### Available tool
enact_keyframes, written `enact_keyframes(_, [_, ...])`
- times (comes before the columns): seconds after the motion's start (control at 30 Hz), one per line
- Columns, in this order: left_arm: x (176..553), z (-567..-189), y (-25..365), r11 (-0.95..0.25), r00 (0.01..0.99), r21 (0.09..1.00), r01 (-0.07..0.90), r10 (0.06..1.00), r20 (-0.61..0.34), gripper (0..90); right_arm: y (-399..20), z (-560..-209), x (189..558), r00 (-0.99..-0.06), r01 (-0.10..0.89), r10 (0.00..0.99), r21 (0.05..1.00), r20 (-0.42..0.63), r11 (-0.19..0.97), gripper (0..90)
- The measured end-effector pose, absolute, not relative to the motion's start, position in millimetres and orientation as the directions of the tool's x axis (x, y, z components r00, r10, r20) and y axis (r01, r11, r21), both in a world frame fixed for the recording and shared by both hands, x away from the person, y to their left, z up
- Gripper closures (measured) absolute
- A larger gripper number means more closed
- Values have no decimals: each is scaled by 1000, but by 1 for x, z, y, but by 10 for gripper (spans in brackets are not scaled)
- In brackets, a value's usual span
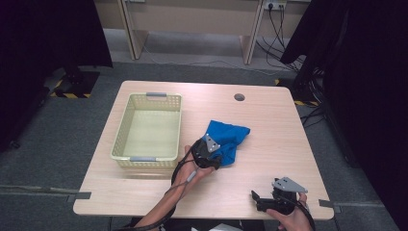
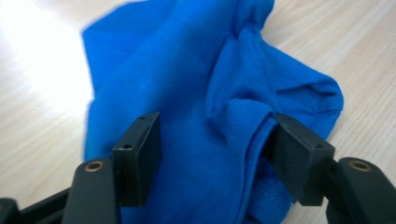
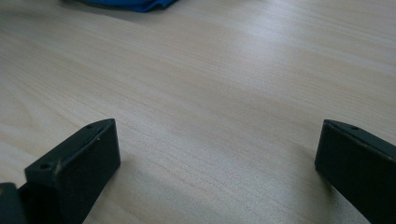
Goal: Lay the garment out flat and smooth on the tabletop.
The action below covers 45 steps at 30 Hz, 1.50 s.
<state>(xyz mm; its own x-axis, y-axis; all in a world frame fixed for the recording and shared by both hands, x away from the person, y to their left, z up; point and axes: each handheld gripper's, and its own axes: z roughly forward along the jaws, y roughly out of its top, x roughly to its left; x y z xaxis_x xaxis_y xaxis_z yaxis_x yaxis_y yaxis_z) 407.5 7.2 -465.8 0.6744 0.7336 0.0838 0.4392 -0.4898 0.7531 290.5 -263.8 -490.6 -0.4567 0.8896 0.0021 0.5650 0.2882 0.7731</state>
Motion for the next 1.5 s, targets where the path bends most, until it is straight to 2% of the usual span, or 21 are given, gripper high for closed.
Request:
enact_keyframes(0.23, [401,-471,-3,-492,708,745,450,705,38,469,-264,-490,291,-459,565,888,771,0,293,3])
enact_keyframes(0.53, [375,-470,-20,-543,742,725,424,667,66,461,-264,-490,292,-460,568,888,769,0,294,3])
enact_keyframes(0.73, [361,-470,-27,-549,763,724,418,645,49,442,-264,-490,292,-460,569,888,768,0,295,3])
enact_keyframes(0.87, [358,-467,-29,-537,772,730,423,636,21,381,-265,-490,292,-460,569,888,767,0,295,3])
enact_keyframes(1.03, [359,-455,-34,-506,769,765,398,639,23,357,-265,-490,292,-461,569,888,767,0,296,3])
enact_keyframes(1.27, [374,-437,-49,-491,748,790,367,661,63,329,-265,-490,292,-460,568,888,769,0,294,3])
enact_keyframes(1.5, [401,-443,-62,-494,712,783,377,696,96,282,-265,-490,292,-459,564,888,773,0,291,3])
